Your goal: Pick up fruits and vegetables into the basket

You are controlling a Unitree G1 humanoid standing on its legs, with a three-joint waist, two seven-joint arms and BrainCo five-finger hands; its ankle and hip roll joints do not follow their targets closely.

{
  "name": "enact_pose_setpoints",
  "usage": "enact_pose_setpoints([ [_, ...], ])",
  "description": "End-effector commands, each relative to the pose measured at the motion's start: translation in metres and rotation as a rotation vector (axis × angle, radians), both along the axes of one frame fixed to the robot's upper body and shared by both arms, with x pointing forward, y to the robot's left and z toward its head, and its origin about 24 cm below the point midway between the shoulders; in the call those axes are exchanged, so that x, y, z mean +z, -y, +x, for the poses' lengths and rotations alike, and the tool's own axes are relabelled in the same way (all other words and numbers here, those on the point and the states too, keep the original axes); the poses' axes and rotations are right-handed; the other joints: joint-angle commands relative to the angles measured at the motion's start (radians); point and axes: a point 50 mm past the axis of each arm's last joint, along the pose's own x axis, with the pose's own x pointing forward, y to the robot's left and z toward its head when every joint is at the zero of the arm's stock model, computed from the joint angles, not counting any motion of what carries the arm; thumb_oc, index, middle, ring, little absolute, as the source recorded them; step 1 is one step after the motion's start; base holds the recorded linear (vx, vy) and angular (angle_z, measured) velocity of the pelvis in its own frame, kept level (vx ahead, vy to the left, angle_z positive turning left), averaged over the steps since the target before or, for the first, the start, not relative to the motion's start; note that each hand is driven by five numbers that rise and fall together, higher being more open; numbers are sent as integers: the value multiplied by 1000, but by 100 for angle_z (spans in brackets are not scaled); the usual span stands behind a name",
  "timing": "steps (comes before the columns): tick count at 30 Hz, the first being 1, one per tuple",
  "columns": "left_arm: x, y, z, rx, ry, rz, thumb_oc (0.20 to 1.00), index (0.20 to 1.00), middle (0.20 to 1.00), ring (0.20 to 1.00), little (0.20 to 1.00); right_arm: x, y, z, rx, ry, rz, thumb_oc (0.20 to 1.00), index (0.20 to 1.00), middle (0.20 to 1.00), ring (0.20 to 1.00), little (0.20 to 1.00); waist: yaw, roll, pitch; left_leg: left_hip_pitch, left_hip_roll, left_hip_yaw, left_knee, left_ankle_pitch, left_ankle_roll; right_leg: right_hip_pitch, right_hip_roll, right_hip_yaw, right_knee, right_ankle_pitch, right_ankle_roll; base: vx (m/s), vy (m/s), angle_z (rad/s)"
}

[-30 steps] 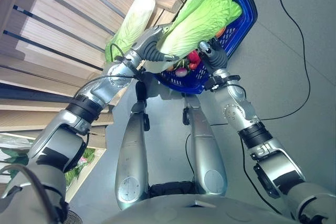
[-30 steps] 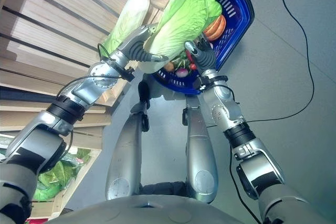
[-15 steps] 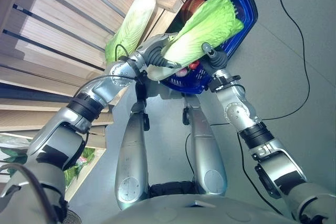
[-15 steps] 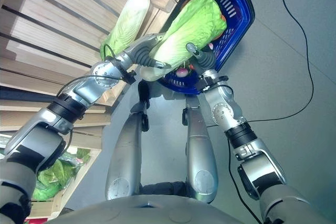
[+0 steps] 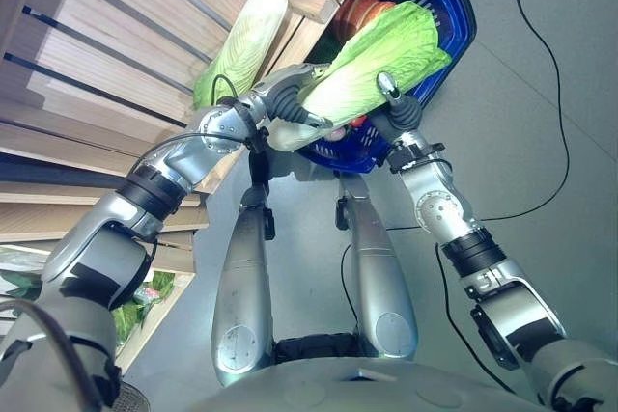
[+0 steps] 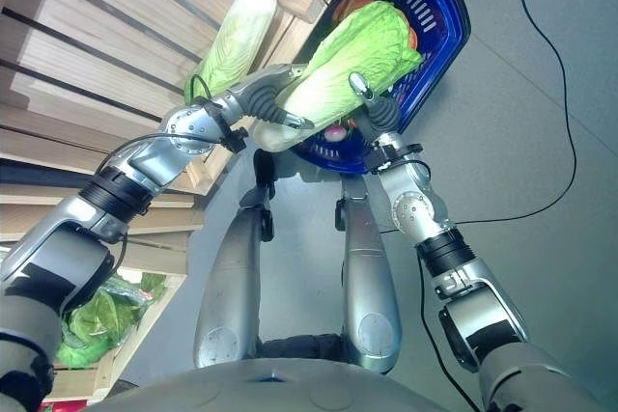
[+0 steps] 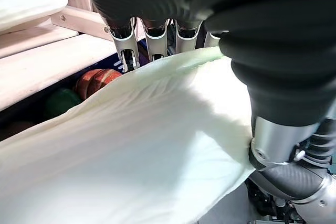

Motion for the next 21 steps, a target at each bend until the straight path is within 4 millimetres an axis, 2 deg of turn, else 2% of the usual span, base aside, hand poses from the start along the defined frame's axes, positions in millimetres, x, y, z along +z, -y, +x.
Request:
enact_pose_setpoints([
  [1, -2, 19, -16, -118, 7, 27, 200, 200, 200, 200, 200, 57, -10, -16, 113, 292, 92, 200, 200, 200, 200, 200, 11, 29, -4, 28, -9, 18, -107, 55, -3, 61, 27, -70, 73, -89, 46, 0, 0, 0],
  [14, -2, 14, -12, -37, 43, -7, 213, 213, 213, 213, 213, 56, -11, -16, 121, 292, 90, 200, 200, 200, 200, 200, 16, 30, -4, 27, -10, 14, -110, 59, -4, 60, 25, -76, 75, -91, 46, 0, 0, 0],
  [15, -3, 13, -11, -23, 47, -20, 636, 636, 636, 636, 636, 56, -12, -16, 120, 292, 91, 200, 200, 200, 200, 200, 16, 29, -4, 27, -10, 13, -110, 59, -4, 60, 25, -77, 75, -91, 46, 0, 0, 0],
  [16, -3, 12, -10, -2, 59, -37, 1000, 1000, 1000, 1000, 1000, 55, -12, -16, 119, 291, 93, 200, 200, 200, 200, 200, 17, 29, -4, 28, -10, 13, -111, 60, -4, 61, 26, -77, 74, -91, 46, 0, 0, 0],
  [21, -1, -2, -7, 117, 142, -235, 1000, 1000, 1000, 1000, 1000, 54, -12, -16, 105, 286, 102, 200, 200, 200, 200, 200, 26, 26, -4, 34, -10, 8, -110, 55, -5, 69, 27, -78, 77, -99, 46, 0, -2, 1],
])
